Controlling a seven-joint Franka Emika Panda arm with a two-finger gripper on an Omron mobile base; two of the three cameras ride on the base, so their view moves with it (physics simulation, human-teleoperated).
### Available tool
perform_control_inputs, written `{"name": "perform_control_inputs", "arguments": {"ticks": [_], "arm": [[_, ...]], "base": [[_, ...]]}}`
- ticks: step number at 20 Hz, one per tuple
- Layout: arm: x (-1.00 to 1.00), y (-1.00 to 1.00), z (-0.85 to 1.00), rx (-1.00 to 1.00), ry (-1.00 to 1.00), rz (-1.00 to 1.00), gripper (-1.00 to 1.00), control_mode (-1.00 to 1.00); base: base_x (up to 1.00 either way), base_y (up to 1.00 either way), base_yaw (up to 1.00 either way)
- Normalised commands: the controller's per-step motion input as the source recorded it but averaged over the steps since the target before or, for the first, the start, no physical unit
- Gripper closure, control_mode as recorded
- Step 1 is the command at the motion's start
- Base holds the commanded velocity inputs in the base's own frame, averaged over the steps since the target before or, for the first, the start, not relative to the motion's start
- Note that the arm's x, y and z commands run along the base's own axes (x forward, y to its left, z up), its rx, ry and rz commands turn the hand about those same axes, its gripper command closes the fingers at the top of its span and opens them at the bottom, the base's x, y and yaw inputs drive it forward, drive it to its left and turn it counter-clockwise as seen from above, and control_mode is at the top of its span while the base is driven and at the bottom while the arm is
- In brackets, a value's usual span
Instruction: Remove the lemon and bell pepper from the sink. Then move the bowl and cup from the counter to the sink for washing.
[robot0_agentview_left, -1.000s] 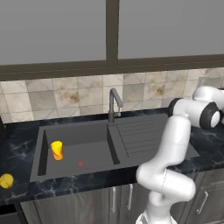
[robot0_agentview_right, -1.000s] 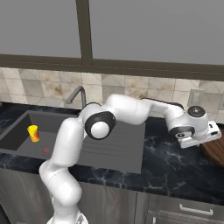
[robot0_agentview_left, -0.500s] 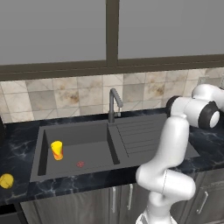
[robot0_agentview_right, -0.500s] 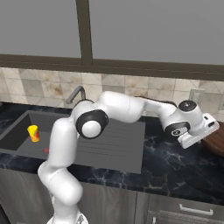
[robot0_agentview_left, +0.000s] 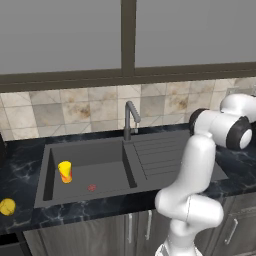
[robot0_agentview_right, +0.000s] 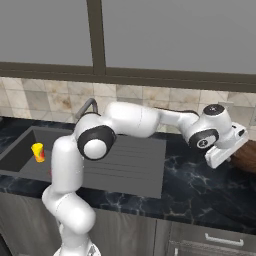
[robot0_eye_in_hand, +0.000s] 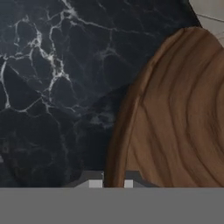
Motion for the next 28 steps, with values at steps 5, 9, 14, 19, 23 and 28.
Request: {"name": "perform_control_inputs", "arguments": {"ticks": [5, 9, 14, 19, 23, 28], "arm": [[-0.27, 0.22, 0.32, 0.00, 0.04, 0.15, 1.00, -1.00], [-0.30, 0.25, 0.28, 0.00, 0.00, 0.15, 1.00, -1.00], [-0.35, 0.22, 0.24, 0.00, 0.00, 0.13, 1.00, -1.00], [-0.31, 0.27, 0.19, 0.00, 0.03, 0.12, 1.00, -1.00], [-0.21, 0.32, 0.18, 0.00, 0.13, 0.13, 1.00, -1.00], [-0.13, 0.38, 0.14, 0.00, 0.17, 0.16, 1.00, -1.00]], "base": [[0.00, 0.00, 0.00], [0.00, 0.00, 0.00], [0.00, 0.00, 0.00], [0.00, 0.00, 0.00], [0.00, 0.00, 0.00], [0.00, 0.00, 0.00]]}}
